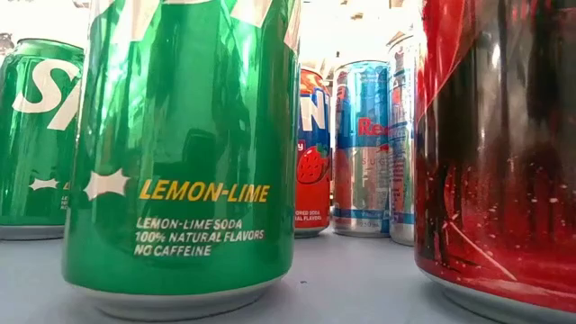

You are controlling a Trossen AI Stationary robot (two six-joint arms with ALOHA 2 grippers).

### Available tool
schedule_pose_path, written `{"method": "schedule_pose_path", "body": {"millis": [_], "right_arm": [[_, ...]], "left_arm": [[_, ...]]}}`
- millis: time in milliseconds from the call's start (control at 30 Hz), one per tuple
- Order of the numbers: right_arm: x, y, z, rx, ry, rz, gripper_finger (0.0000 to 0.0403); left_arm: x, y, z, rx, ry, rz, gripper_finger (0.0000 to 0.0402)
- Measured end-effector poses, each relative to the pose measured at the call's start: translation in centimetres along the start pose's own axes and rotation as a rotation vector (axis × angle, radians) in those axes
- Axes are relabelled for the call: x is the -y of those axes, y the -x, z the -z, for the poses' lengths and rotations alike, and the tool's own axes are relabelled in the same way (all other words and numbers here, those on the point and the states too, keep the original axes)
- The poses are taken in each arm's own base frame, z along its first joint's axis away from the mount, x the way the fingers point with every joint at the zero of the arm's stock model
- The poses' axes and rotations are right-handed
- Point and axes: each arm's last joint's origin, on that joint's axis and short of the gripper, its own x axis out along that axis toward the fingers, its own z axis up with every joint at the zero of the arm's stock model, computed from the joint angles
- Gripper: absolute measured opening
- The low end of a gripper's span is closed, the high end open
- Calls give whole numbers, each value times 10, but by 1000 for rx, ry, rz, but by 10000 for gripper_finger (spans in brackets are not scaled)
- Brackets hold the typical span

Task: Place canned beverage on shelf
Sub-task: Put the orange soda can on the shelf

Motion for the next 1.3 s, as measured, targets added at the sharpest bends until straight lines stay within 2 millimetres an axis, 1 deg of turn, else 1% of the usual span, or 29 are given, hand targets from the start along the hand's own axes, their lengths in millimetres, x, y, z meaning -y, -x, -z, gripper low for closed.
{"method": "schedule_pose_path", "body": {"millis": [267, 400, 467, 567, 800, 900, 1033, 1133, 1300], "right_arm": [[0, 0, 0, 0, -1, 0, 347], [0, 0, 0, 0, 0, 0, 347], [0, 0, 0, 0, -1, 0, 347], [0, 0, 0, 0, -1, 0, 347], [0, 0, 0, 0, -1, 0, 347], [0, 0, 0, 0, -1, 0, 347], [0, 0, 0, 0, -1, 0, 347], [0, 0, 0, 0, 5, 0, 347], [0, 0, 0, 1, 38, 0, 347]], "left_arm": [[0, 4, -4, 18, -39, -8, 176], [-1, 5, -4, 20, -24, -11, 172], [-1, 5, -4, 17, 0, -9, 180], [-1, 5, -4, 8, 27, 8, 204], [0, 5, -3, -7, 72, 45, 293], [0, 5, -3, -16, 101, 48, 320], [1, 5, 0, -32, 159, 31, 326], [2, 5, 5, -67, 167, -21, 323], [4, 2, 10, -84, 199, -50, 321]]}}
